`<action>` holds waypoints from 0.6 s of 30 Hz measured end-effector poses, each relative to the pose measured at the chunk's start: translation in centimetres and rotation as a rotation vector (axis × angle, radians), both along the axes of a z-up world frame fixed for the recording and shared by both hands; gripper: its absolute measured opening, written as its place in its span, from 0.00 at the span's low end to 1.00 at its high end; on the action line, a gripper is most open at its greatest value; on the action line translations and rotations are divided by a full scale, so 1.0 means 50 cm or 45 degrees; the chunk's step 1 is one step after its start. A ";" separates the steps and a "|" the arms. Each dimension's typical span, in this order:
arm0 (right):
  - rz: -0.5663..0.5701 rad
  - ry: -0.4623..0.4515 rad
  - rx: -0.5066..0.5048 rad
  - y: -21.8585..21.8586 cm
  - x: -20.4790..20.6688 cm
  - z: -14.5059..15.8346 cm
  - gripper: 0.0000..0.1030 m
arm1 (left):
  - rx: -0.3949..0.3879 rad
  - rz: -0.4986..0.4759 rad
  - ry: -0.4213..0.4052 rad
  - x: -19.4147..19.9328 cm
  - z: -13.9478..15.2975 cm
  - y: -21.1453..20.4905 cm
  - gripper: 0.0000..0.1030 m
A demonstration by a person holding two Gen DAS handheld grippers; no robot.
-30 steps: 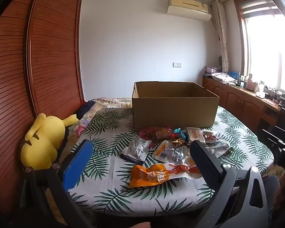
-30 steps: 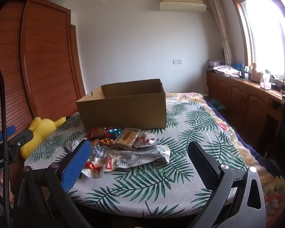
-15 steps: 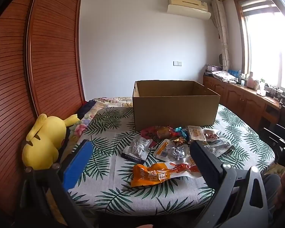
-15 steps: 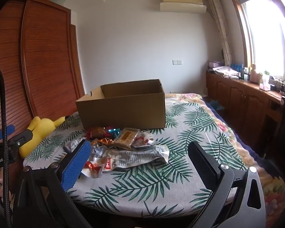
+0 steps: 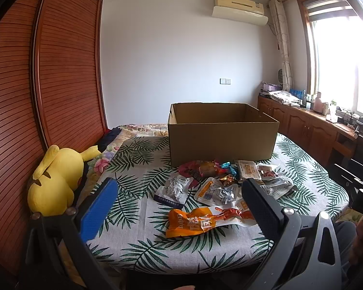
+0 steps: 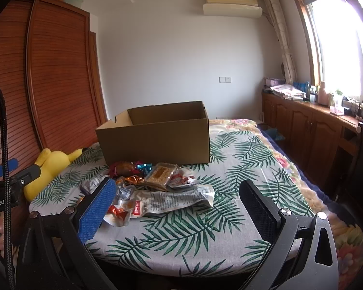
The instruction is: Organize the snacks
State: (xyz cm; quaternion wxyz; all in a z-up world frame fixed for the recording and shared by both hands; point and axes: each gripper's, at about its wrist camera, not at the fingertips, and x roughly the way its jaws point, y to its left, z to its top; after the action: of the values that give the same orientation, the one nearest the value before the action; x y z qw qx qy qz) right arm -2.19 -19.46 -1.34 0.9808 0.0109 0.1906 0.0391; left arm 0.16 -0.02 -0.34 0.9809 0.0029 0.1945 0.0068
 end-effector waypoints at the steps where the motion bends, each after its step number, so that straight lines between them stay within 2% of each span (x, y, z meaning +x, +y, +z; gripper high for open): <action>1: 0.000 0.001 0.000 -0.001 0.000 0.000 1.00 | 0.001 0.000 -0.001 -0.001 -0.001 -0.001 1.00; 18: -0.006 0.000 0.000 -0.002 0.000 -0.002 1.00 | 0.003 -0.006 -0.003 -0.004 0.008 -0.008 1.00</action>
State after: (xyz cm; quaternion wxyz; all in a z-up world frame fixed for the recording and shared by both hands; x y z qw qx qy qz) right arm -2.21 -19.58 -1.45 0.9809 0.0113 0.1907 0.0368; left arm -0.05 -0.40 0.07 0.9811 0.0046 0.1933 0.0047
